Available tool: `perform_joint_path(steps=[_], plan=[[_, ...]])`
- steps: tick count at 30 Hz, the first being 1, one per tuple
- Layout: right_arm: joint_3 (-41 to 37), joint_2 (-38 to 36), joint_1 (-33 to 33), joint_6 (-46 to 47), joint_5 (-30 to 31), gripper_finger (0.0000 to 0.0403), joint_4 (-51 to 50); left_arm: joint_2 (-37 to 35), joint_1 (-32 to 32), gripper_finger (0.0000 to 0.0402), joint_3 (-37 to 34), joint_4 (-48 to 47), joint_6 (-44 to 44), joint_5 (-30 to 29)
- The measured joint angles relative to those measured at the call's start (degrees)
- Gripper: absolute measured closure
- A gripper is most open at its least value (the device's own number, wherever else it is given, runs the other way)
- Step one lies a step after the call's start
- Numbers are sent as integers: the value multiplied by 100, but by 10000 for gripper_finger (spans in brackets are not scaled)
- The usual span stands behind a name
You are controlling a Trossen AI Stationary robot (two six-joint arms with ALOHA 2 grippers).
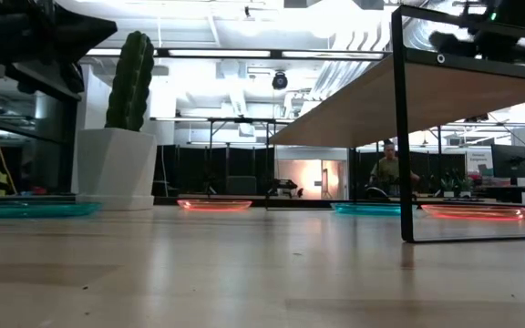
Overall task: Place and stack plates onto a shelf
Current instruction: Put the top right orange plate on the shelf
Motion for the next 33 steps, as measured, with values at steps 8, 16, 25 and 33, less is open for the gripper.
perform_joint_path(steps=[8,16,25,33], plan=[[-709,336,-1705,-994,-1529,240,470,0,2,401,0,0,0,0],[-1498,812,-3603,-2249,-3251,242,1644,0,2,401,0,4,6,-2],[-1731,1849,-4135,-2649,-3732,242,2413,0,2,401,0,0,2,0],[-1733,2696,-4142,-3294,-3722,242,2825,0,0,401,0,-37,2,-1]])
